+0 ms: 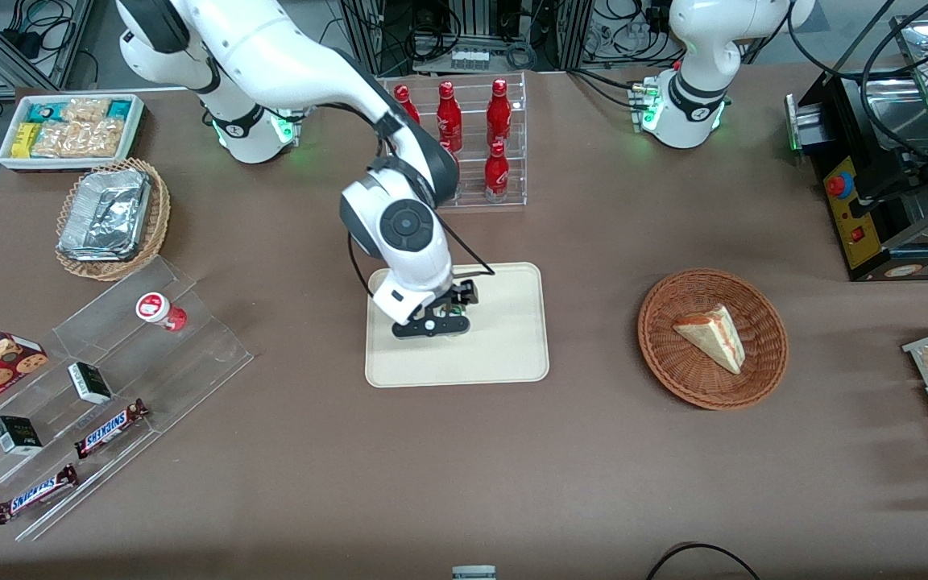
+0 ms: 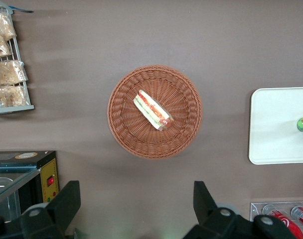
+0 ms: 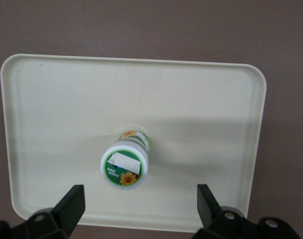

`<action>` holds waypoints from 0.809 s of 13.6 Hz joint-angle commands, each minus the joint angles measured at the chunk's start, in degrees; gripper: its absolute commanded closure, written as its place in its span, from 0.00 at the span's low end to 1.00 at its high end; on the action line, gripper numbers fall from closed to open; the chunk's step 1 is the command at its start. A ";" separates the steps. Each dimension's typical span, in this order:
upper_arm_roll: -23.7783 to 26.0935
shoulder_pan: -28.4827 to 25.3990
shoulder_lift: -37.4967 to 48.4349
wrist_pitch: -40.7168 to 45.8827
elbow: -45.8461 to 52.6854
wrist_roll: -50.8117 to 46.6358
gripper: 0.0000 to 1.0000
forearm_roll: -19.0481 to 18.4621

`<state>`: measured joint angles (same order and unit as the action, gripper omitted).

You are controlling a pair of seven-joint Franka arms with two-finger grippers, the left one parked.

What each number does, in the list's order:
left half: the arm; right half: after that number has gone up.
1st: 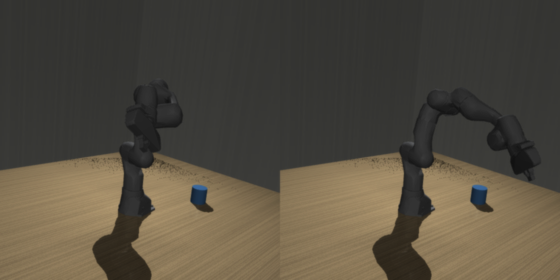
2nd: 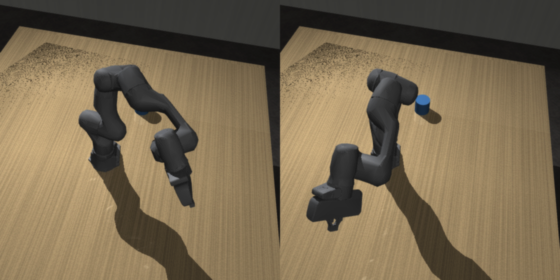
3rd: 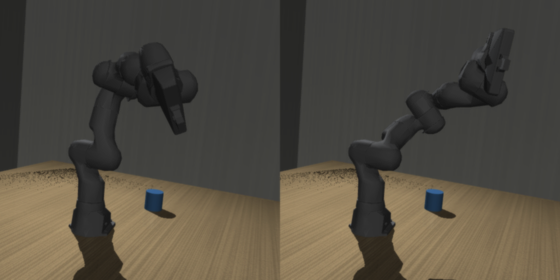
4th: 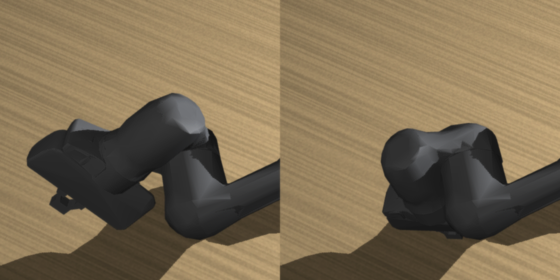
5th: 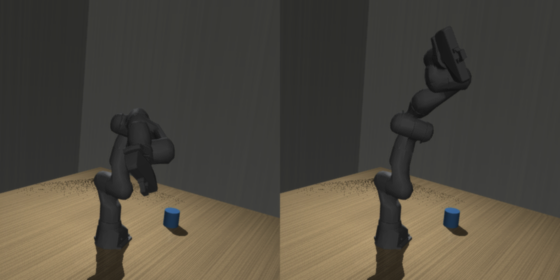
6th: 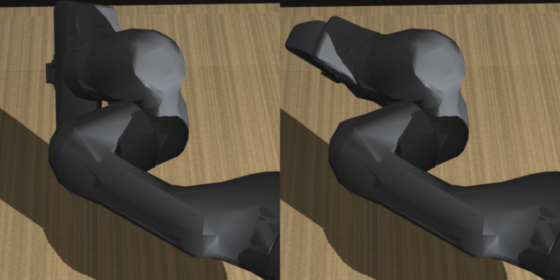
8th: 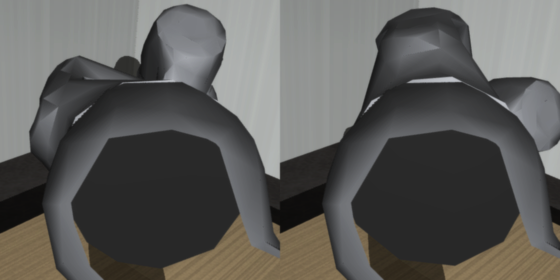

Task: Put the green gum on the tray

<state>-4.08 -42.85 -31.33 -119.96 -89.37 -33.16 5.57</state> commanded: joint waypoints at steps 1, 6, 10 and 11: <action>0.21 2.76 4.51 6.82 -0.37 5.28 0.00 -0.38; 0.21 10.14 9.88 16.49 -0.11 17.05 0.00 -0.38; 0.21 18.48 12.34 20.81 -0.11 28.38 0.00 0.23; 0.21 20.33 12.96 20.99 -0.19 31.11 0.00 0.23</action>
<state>-4.44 -25.95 -20.16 -100.77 -89.32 -6.65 5.56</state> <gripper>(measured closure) 0.000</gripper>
